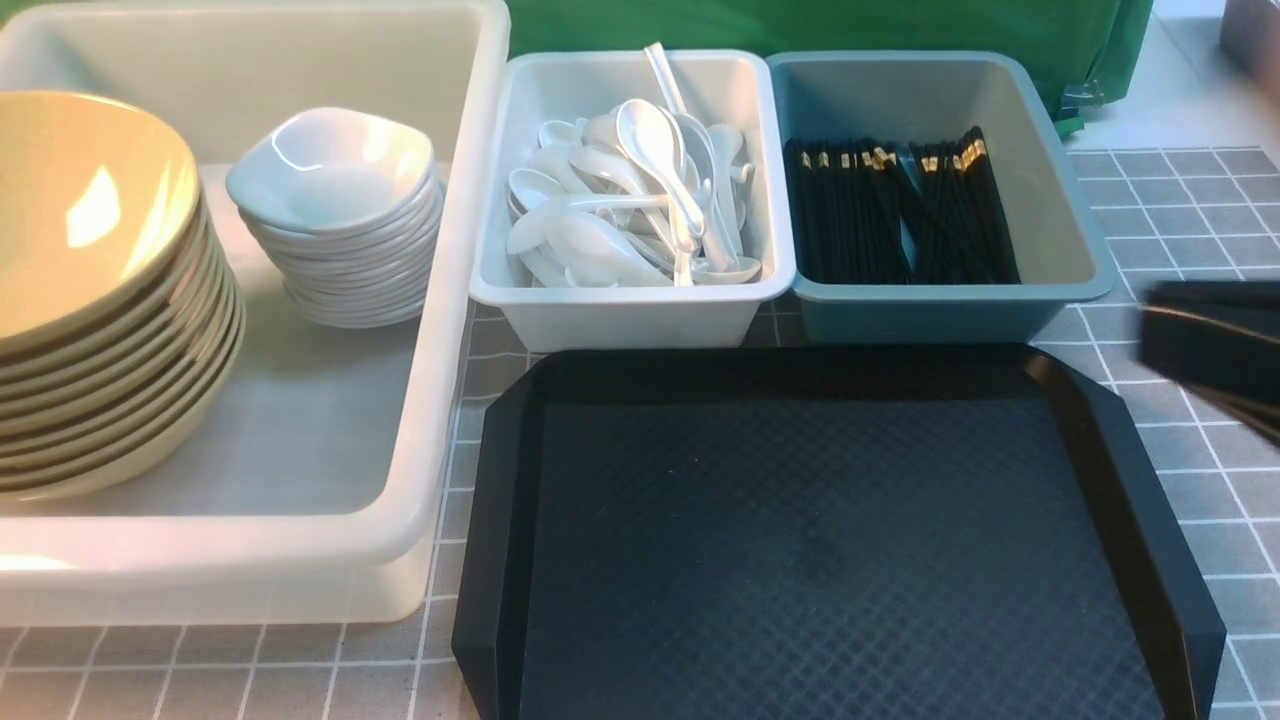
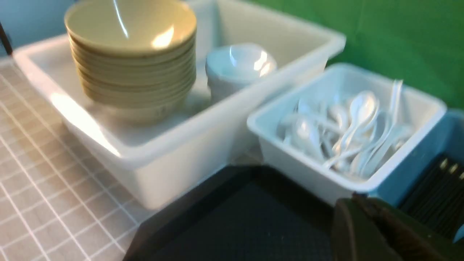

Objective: On grey table put chopsticks spoon bowls plates into blue grey white boxes.

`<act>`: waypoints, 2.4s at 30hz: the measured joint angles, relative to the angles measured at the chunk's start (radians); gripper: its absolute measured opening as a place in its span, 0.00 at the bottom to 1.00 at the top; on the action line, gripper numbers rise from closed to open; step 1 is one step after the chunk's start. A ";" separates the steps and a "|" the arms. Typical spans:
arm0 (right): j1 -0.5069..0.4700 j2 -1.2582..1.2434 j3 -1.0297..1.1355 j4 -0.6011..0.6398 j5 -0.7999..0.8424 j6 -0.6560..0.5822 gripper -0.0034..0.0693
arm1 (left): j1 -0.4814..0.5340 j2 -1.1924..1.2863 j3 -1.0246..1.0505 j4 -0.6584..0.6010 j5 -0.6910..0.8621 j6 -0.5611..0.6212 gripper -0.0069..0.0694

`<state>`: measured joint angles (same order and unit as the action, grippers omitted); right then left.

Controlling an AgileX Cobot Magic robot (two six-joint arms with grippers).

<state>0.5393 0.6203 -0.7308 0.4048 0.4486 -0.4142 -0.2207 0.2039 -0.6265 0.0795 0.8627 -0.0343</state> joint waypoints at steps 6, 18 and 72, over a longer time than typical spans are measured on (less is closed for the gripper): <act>0.000 -0.112 0.021 0.001 -0.003 0.000 0.11 | 0.000 -0.082 0.017 0.000 -0.007 -0.001 0.08; 0.000 -0.122 0.023 0.003 0.012 0.001 0.11 | 0.000 -0.096 0.022 0.000 -0.007 0.001 0.08; -0.522 -0.631 0.759 -0.558 -0.130 0.603 0.09 | 0.000 -0.098 0.022 0.000 -0.006 -0.003 0.08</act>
<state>0.0170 -0.0112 0.0285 -0.1531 0.3188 0.1888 -0.2207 0.1064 -0.6041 0.0795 0.8566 -0.0374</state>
